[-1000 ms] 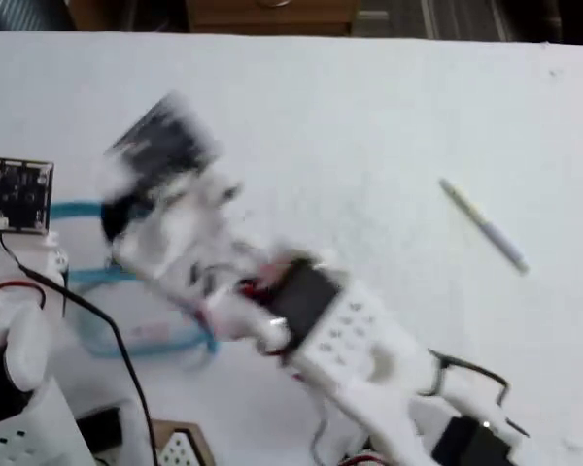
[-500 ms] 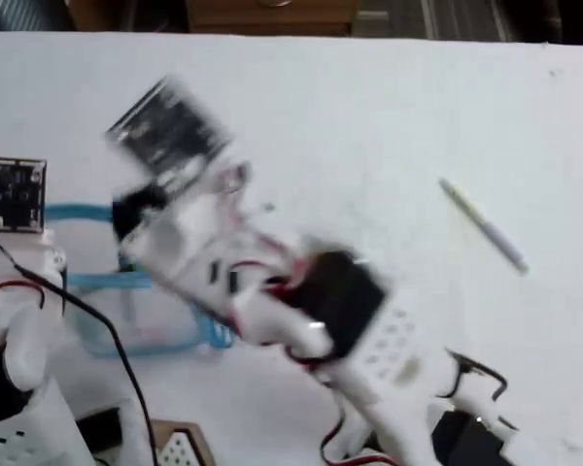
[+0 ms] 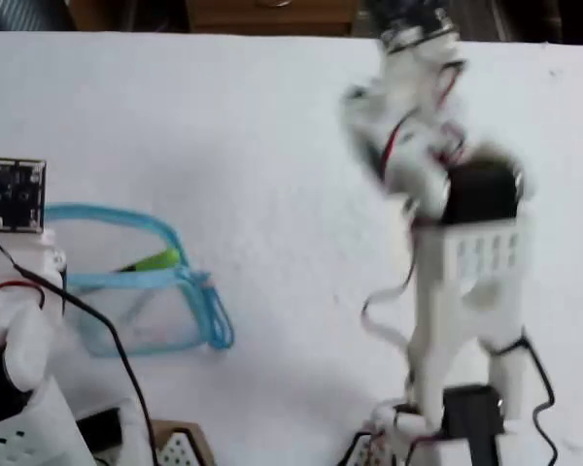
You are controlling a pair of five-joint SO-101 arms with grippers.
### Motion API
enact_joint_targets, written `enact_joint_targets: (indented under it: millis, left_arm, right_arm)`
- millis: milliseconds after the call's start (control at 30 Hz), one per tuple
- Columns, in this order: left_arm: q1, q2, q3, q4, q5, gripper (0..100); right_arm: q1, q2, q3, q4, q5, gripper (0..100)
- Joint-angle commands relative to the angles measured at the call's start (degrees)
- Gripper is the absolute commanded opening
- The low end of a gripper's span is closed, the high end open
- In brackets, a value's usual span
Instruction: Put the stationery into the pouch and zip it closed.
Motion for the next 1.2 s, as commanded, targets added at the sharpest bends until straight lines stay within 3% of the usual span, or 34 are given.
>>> enact_joint_targets:
  millis: [0, 133, 467, 767, 967, 1167]
  left_arm:
    - [-0.75, 2.42, 11.6, 2.02, 0.62, 2]
    - [-0.66, 2.33, 11.6, 2.02, 0.62, 2]
    - [-0.57, 2.51, 11.6, 2.02, 0.53, 2]
    - [-0.75, 2.33, 11.6, 2.02, 0.53, 2]
    - [-0.75, 2.33, 11.6, 2.02, 0.53, 2]
    - [-0.66, 2.24, 11.6, 2.02, 0.79, 2]
  right_arm:
    - [11.12, 5.49, 2.9, 0.66, 5.27, 25.8]
    - [15.96, 15.08, 4.92, 0.31, 20.48, 27.9]
    - [20.18, 39.43, -3.34, -11.82, 43.6, 27.9]
    - [19.38, 59.56, -20.04, -12.44, 43.87, 27.9]
    - [23.08, 65.8, -34.2, -0.75, 43.87, 27.9]
    - [24.31, 70.2, -39.3, 10.68, 44.13, 27.9]
